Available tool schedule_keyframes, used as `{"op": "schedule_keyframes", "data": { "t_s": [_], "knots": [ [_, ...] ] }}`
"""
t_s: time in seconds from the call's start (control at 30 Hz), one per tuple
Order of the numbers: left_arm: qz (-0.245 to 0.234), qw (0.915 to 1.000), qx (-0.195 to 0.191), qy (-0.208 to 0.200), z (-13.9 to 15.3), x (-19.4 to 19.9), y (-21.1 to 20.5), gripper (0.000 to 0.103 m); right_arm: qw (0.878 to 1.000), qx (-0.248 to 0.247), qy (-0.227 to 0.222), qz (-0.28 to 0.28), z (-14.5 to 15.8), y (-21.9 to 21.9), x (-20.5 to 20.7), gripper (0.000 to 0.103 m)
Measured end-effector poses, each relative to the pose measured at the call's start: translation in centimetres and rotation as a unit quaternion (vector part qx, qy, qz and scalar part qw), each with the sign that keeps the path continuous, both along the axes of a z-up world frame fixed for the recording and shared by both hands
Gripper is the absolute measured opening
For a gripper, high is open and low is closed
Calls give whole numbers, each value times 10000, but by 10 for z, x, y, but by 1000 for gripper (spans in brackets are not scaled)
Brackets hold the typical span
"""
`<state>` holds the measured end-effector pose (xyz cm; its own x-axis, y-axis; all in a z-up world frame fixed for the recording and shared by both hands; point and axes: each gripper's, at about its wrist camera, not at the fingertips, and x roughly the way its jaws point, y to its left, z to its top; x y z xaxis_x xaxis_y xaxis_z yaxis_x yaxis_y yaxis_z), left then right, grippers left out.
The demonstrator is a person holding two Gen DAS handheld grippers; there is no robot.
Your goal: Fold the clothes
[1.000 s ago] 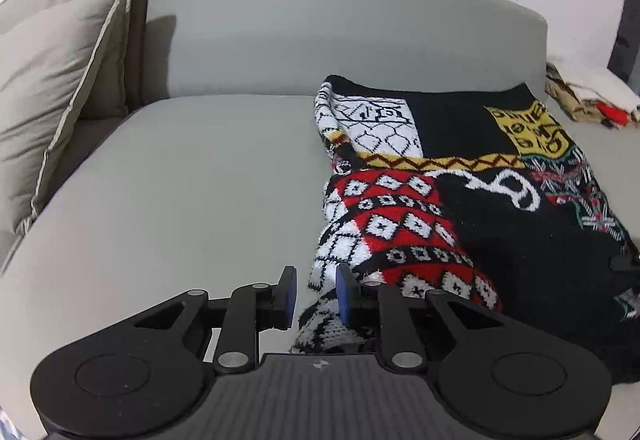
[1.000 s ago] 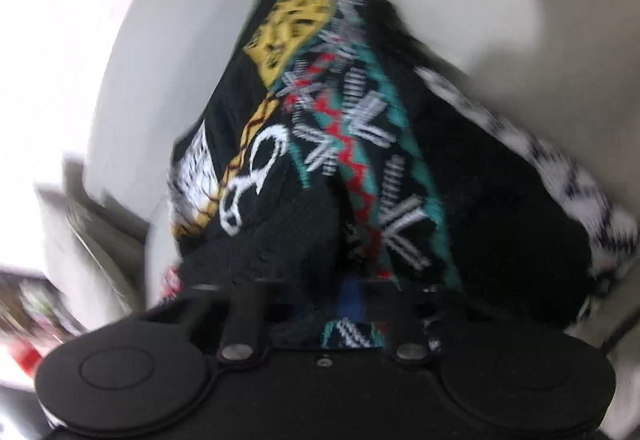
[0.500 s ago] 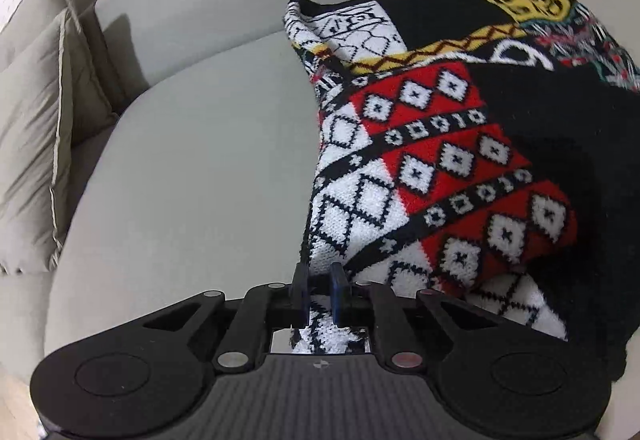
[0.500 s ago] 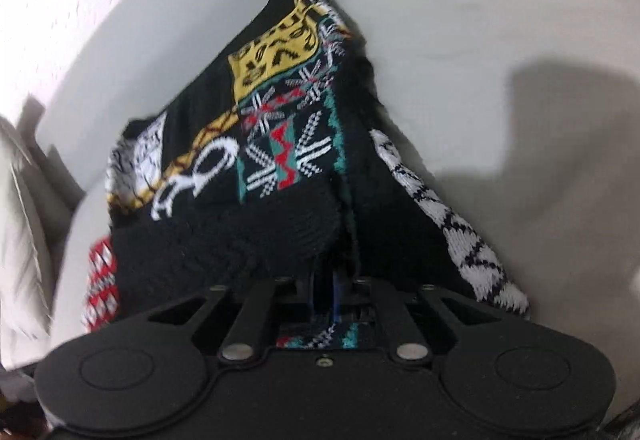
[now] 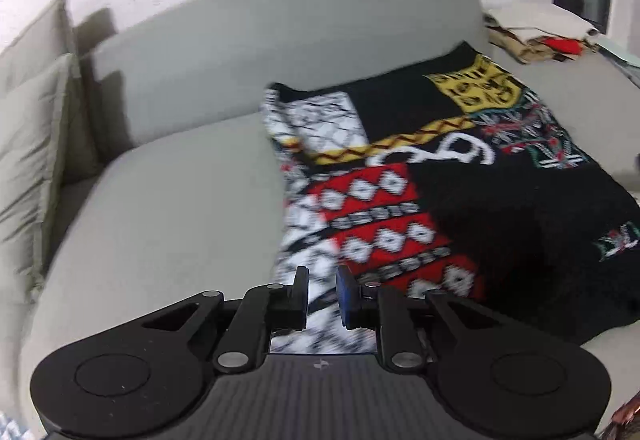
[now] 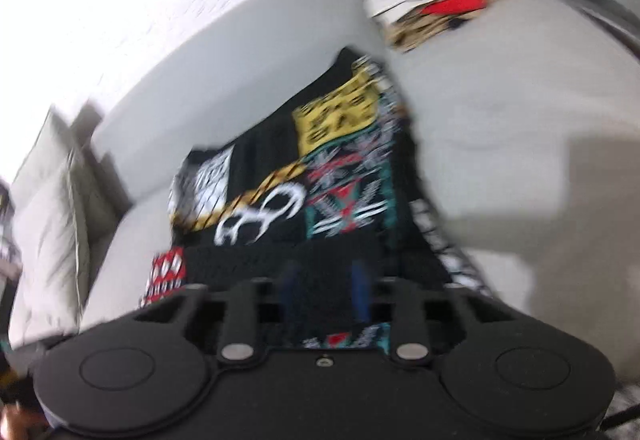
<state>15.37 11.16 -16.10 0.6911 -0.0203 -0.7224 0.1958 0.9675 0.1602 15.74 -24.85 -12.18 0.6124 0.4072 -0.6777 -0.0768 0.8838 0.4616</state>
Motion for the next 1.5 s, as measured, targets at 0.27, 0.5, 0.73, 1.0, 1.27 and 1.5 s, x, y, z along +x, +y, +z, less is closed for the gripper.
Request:
{"op": "schedule_keyframes", "data": {
  "t_s": [0.27, 0.5, 0.73, 1.0, 1.27, 1.5],
  "knots": [
    [-637, 9931, 883, 440, -51, 5, -48, 0, 9865, -1011, 91, 1283, -46, 77, 14, 14],
    [-429, 9943, 781, 583, -33, 6, -49, 2, 9864, -984, 241, 1295, -29, 71, 11, 14],
    [-95, 9996, 268, 34, 9, 9, -25, 18, 9971, -150, -2, 751, 2, 37, 15, 17],
    [412, 9963, -753, 18, 1, 86, -9, 16, 9983, 68, -112, 566, -8, 56, 64, 18],
    [340, 9965, -453, 614, -57, 136, -22, 7, 9969, -210, 153, 740, -42, 77, 87, 6],
    [288, 9987, -230, 338, -23, 108, -20, 13, 9969, -156, 266, 718, -34, 66, 82, 9]
  ]
}}
